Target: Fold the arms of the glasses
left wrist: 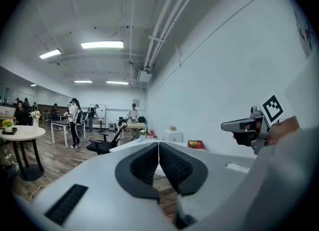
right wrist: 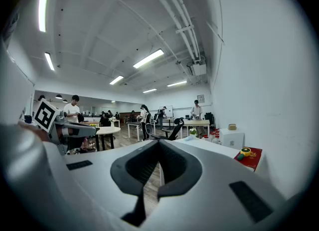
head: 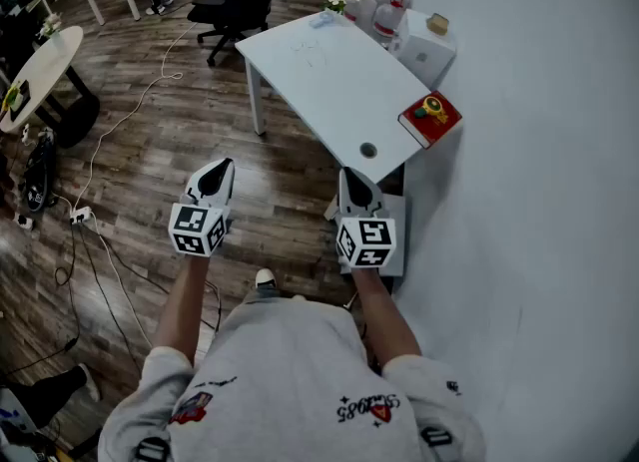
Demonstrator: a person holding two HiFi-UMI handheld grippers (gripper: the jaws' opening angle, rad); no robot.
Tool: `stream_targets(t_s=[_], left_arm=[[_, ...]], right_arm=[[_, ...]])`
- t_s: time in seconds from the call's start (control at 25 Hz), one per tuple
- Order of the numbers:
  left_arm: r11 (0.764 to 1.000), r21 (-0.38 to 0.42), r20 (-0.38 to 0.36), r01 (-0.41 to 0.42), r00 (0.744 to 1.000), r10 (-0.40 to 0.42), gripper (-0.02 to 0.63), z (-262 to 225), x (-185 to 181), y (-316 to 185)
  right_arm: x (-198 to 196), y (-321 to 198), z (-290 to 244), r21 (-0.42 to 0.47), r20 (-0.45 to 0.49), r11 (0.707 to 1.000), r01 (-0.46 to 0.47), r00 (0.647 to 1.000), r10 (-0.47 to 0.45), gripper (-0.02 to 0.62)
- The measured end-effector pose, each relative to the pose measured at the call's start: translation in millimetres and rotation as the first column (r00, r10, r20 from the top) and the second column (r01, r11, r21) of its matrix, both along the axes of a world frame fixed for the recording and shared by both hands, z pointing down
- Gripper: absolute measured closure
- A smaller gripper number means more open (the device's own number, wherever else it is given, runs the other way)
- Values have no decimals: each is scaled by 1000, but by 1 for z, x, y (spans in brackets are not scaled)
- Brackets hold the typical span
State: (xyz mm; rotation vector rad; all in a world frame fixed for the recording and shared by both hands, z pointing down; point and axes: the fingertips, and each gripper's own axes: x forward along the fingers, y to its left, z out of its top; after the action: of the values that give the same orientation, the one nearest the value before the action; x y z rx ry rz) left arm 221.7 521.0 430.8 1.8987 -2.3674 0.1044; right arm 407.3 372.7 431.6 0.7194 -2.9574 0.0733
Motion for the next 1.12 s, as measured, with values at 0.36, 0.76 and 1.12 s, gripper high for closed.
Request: stream_targets(t_s=[0.36,0.76,1.12], left_arm=[[998,19,15,-57,998,56,373,2,4,-4],[997,48,-19,-57,998,58,252,10,-29,-25],[995,37,-39,-97,994,99,250,26,-72,-48]], right_arm=[[-13,5,6,-5,13,1000,22,1000,-22,389],[-52,-9,17,-5,16,1000,7,1000,-7,113],[-97,-22,20,-8,44,1000,-22,999,22,114]])
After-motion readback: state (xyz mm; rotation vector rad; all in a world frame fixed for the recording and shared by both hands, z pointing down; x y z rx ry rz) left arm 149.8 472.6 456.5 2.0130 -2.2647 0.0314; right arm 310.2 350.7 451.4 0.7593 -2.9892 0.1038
